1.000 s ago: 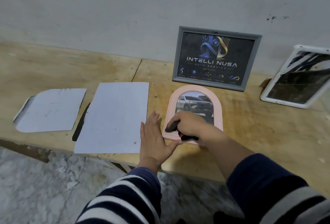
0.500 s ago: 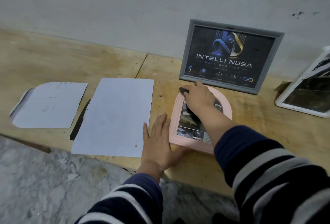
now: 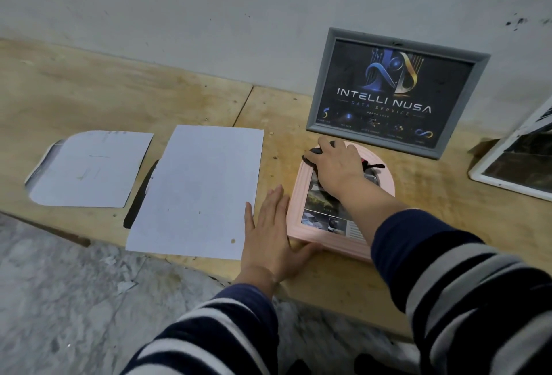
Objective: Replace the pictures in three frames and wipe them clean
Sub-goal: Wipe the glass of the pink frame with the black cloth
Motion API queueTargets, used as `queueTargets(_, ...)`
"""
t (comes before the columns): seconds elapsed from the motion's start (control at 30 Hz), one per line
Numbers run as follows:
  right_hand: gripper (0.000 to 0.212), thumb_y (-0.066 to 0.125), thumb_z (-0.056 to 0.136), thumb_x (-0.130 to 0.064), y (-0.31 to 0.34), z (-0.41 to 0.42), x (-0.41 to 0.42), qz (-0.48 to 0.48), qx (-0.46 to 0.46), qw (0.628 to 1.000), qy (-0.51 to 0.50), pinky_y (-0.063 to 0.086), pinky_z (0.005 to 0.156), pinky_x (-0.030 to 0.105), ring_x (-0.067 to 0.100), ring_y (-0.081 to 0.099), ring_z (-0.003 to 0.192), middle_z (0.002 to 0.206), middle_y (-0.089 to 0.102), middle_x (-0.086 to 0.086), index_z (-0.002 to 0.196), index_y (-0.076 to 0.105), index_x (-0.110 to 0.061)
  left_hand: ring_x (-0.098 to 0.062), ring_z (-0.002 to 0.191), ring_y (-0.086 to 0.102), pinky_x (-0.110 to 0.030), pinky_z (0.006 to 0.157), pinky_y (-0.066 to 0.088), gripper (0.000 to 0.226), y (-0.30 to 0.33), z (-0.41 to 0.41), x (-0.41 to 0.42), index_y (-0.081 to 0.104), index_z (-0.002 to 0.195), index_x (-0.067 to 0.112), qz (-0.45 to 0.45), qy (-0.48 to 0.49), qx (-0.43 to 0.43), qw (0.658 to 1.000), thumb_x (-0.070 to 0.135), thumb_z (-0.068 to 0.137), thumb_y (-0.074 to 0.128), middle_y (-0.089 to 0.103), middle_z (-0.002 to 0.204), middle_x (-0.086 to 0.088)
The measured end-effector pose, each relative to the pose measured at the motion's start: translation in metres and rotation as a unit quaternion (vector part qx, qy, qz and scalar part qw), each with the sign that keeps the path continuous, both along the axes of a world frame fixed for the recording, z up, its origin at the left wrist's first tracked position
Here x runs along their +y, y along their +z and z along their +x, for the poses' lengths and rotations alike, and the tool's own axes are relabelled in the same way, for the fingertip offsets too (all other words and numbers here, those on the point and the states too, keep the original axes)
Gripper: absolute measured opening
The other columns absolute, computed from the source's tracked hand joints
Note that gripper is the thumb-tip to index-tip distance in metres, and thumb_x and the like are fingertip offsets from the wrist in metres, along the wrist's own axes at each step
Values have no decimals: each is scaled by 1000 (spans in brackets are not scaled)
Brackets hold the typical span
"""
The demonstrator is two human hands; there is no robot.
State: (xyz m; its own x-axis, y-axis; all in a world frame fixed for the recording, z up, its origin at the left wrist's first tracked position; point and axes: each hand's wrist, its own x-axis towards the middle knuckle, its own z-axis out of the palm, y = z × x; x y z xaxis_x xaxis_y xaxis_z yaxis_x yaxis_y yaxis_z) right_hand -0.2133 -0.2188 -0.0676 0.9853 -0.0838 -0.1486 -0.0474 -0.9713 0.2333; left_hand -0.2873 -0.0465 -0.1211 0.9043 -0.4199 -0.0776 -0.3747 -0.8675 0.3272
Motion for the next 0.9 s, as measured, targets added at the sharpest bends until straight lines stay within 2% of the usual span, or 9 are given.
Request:
queueTargets(0.33, 51, 38, 99, -19, 1, -27, 12, 6, 31, 998, 46, 37, 92, 42, 33, 37, 125, 147, 30, 4, 146, 29, -37, -16, 148, -13, -52, 117, -12, 111, -4, 0, 0, -2, 152, 28, -9, 14, -12, 1000, 94, 66, 22, -15, 160, 8)
queueTargets(0.5, 59, 48, 97, -18, 1, -51, 20, 27, 43, 997, 66, 37, 96, 42, 34, 36, 127, 148, 28, 4, 147, 24, -38, -14, 147, -14, -49, 115, -17, 111, -8, -1, 1, 2, 154, 26, -25, 8, -35, 999, 94, 68, 23, -16, 160, 7)
queueTargets(0.67, 59, 46, 97, -22, 4, -78, 28, 47, 54, 993, 95, 35, 97, 42, 32, 38, 125, 144, 32, 3, 148, 23, -42, -13, 148, -12, -52, 117, -7, 113, -9, -3, 3, 7, 153, 21, -37, 5, -58, 998, 91, 68, 31, -11, 161, 3)
queueTargets(0.77, 62, 62, 90, -28, 10, -90, 34, 76, 82, 988, 102, 36, 86, 38, 30, 43, 117, 134, 38, 0, 142, 33, -46, -13, 148, -10, -52, 118, -4, 116, -7, -5, 4, 11, 152, 18, -46, -3, -59, 997, 92, 66, 34, -7, 161, 3)
queueTargets(0.87, 30, 62, 89, -26, 19, -103, 30, 138, 64, 984, 88, 33, 74, 33, 25, 47, 104, 117, 47, -4, 116, 60, -40, -15, 148, -4, -50, 119, -3, 116, -8, -6, 6, 17, 149, 16, -83, -12, -63, 994, 91, 64, 39, 1, 160, 0)
queueTargets(0.9, 20, 59, 90, -22, 23, -109, 24, 176, 44, 982, 58, 34, 74, 33, 25, 48, 101, 112, 48, -6, 104, 63, -35, -16, 147, 0, -49, 119, -1, 113, -6, -9, 7, 19, 148, 16, -100, -10, -61, 993, 89, 65, 41, 5, 160, 0)
